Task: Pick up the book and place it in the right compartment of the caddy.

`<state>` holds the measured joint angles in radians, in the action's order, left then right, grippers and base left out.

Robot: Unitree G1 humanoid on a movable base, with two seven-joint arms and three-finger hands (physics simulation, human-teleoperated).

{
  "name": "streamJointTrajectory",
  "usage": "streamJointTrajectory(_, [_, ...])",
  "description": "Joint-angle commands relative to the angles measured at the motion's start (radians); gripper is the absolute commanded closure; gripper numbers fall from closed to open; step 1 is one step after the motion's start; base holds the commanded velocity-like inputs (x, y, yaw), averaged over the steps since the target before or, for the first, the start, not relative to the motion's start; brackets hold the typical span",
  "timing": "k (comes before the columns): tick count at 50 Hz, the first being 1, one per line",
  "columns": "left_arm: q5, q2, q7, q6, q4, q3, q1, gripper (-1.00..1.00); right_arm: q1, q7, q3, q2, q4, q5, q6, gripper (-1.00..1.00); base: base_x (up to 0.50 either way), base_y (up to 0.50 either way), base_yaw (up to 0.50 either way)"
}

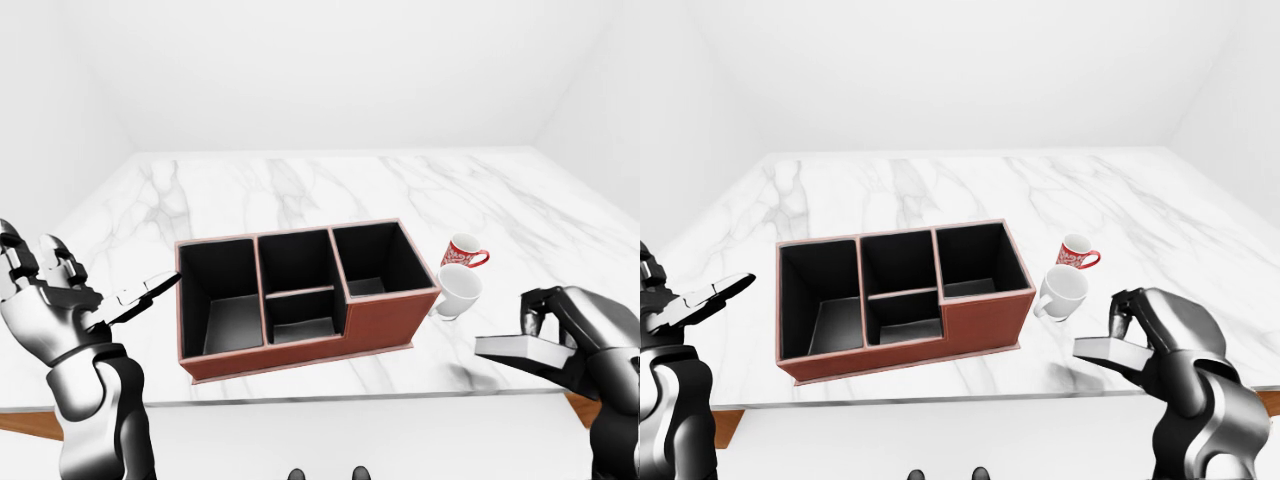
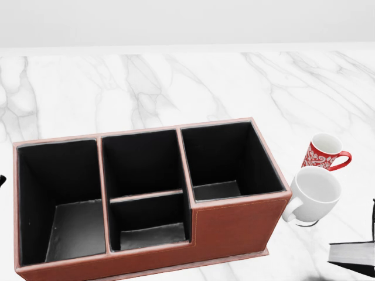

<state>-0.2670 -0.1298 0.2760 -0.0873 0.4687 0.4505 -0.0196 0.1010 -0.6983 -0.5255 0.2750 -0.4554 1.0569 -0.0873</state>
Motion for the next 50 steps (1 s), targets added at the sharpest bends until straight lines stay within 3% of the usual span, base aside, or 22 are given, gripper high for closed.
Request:
streamJointTrajectory(1, [0.001, 0.000, 0.001, 0.000, 0.003, 0.001, 0.000, -1.00, -0.056, 0.000, -0.203, 0.049, -0.399, -0.007, 0.000, 1.00, 0.00, 0.00, 0.00])
streamJointTrajectory(10, [0.002, 0.000, 0.001, 0.000, 0.002, 0.001, 0.000, -1.00, -0.245, 0.000, -0.179, 0.227, -0.455, 0.025, 0.000, 1.00, 0.00, 0.00, 0.00])
streamJointTrajectory(13, [0.003, 0.000, 0.000, 0.000, -0.002, 0.000, 0.000, -1.00, -0.423, 0.000, -0.089, 0.359, -0.447, 0.076, 0.000, 1.00, 0.00, 0.00, 0.00])
streamJointTrajectory(15, [0.003, 0.000, 0.001, 0.000, -0.001, -0.001, -0.001, -1.00, -0.509, 0.000, -0.022, 0.409, -0.418, 0.110, 0.000, 1.00, 0.00, 0.00, 0.00])
streamJointTrajectory(16, [0.003, 0.000, 0.000, 0.000, -0.002, -0.001, -0.001, -1.00, -0.642, 0.000, 0.063, 0.459, -0.364, 0.127, 0.000, 1.00, 0.00, 0.00, 0.00])
streamJointTrajectory(18, [0.004, -0.001, 0.001, 0.000, -0.003, -0.001, -0.002, -1.00, -0.729, 0.000, 0.133, 0.475, -0.304, 0.163, 0.000, 1.00, 0.00, 0.00, 0.00])
streamJointTrajectory(20, [0.000, -0.001, 0.001, 0.000, 0.005, 0.001, -0.001, -1.00, -0.850, 0.000, 0.237, 0.436, -0.209, 0.186, 0.000, 1.00, 0.00, 0.00, 0.00])
streamJointTrajectory(21, [0.000, -0.001, 0.001, 0.000, 0.005, 0.001, -0.001, -1.00, -0.858, 0.000, 0.235, 0.425, -0.204, 0.195, 0.000, 1.00, 0.00, 0.00, 0.00])
streamJointTrajectory(22, [0.000, -0.001, 0.001, 0.000, 0.004, 0.001, -0.001, -1.00, -0.935, 0.000, 0.286, 0.370, -0.156, 0.192, 0.000, 1.00, 0.00, 0.00, 0.00])
streamJointTrajectory(27, [0.004, 0.000, 0.000, 0.000, 0.002, -0.002, -0.001, -1.00, -1.074, 0.000, 0.362, 0.254, 0.050, 0.223, 0.000, 1.00, 0.00, 0.00, 0.00])
streamJointTrajectory(30, [0.003, -0.001, -0.001, 0.000, -0.002, -0.001, -0.002, -1.00, -1.143, 0.000, 0.398, 0.152, 0.178, 0.168, 0.000, 1.00, 0.00, 0.00, 0.00])
streamJointTrajectory(34, [0.003, -0.002, 0.001, 0.000, 0.003, -0.001, -0.004, -1.00, -1.205, 0.000, 0.431, 0.087, 0.329, 0.094, 0.000, 1.00, 0.00, 0.00, 0.00])
streamJointTrajectory(50, [0.002, 0.000, -0.002, 0.000, 0.002, 0.000, 0.000, -1.00, -1.259, 0.000, 0.501, -0.011, 0.467, 0.047, 0.000, 1.00, 0.00, 0.00, 0.00])
